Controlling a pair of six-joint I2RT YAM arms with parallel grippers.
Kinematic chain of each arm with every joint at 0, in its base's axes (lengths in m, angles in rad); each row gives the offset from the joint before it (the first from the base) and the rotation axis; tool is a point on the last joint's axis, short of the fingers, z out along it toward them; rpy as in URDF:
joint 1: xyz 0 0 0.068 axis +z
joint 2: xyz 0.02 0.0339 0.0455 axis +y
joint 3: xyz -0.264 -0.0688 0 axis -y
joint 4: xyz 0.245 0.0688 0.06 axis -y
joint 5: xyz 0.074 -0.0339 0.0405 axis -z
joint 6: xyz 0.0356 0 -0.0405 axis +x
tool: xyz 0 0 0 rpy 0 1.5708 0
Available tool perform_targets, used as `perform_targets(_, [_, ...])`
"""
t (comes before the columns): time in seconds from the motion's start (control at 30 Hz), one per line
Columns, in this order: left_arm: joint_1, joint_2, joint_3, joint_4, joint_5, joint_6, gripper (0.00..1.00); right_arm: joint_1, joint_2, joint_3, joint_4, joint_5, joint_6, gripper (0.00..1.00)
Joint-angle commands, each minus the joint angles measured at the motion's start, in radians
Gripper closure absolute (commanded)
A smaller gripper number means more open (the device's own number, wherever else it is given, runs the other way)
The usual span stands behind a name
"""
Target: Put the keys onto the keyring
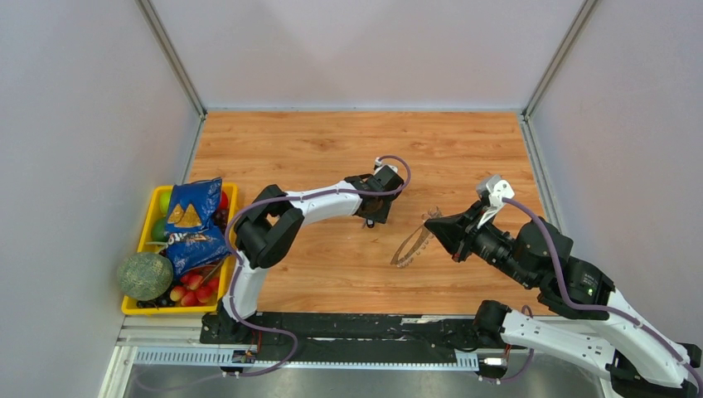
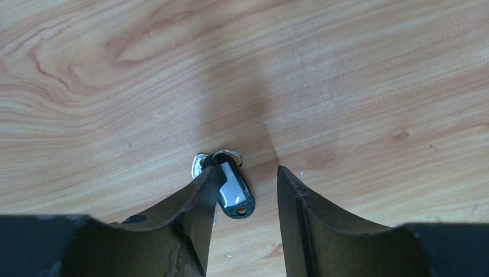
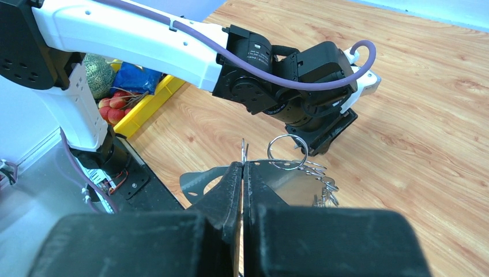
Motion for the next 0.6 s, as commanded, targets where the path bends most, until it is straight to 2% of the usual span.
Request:
perform_targets(0.0, [0.002, 0.031, 0.032, -0.018, -0.041, 0.004, 0.54, -0.001, -0.011, 0.004, 0.043, -0.021, -0.022, 1.0])
perform_targets(0.13, [0.012, 0.049, 0.042, -0.024, -0.039, 0.007, 0.66, -0.001, -0.01, 0.002, 0.044, -0.026, -0.029, 1.0])
perform_targets(0.23, [0.016, 0.053, 0.037, -0.021, -0.025, 0.005, 0.83, -0.002, -0.008, -0.001, 0.045, -0.03, -0.03, 1.0])
perform_targets(0.37, [0.016, 0.028, -0.015, -0.006, 0.003, -0.004, 0.9, -0.001, -0.005, -0.006, 0.05, -0.037, -0.027, 1.0])
perform_targets(0.57, [-0.002, -0.081, -0.212, 0.076, 0.053, -0.021, 0.97, -0.001, -0.004, -0.007, 0.054, -0.044, -0.026, 1.0])
